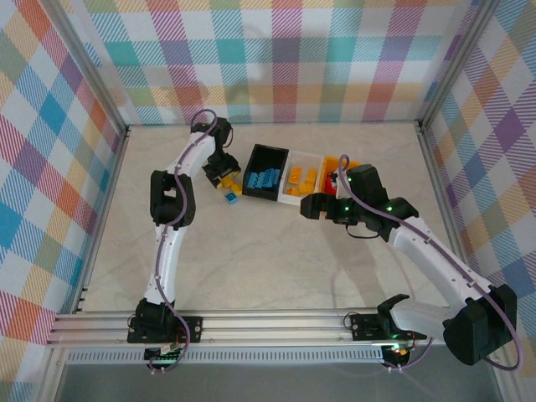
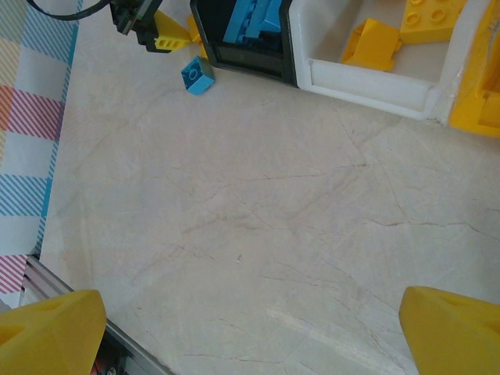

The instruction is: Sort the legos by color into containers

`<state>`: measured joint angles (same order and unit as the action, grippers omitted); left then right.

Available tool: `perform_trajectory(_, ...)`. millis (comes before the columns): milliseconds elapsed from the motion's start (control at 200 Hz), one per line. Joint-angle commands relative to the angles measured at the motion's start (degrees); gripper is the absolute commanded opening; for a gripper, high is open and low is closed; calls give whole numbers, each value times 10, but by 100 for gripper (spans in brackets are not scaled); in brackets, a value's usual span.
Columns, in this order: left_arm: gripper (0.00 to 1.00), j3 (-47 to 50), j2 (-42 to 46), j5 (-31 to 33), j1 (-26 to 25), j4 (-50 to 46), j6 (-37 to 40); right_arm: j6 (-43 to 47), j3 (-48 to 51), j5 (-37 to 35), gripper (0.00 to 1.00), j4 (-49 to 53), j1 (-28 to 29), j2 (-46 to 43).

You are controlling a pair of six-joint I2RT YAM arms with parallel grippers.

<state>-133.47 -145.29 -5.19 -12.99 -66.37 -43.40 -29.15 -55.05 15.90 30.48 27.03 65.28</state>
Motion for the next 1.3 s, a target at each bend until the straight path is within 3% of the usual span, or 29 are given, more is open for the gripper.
perform_trajectory(0,58,-21,-14,9,2,-28,-8,-7,5,-1,97,-10,3,-11)
perform_trajectory(325,49,11,-9,8,2,-29,1,-5,6,-4,96,-8,4,-15)
perform_trajectory(505,38,25,0,4,2,-22,1,-6,8,-4,96,-8,3,-19)
perform_trajectory(920,35,61,55,-17,4,10,17,-4,15,-3,96,-11,3,-32)
perform_trajectory(1295,35,59,166,-99,-8,116,18,4,17,-34,97,-11,3,-50)
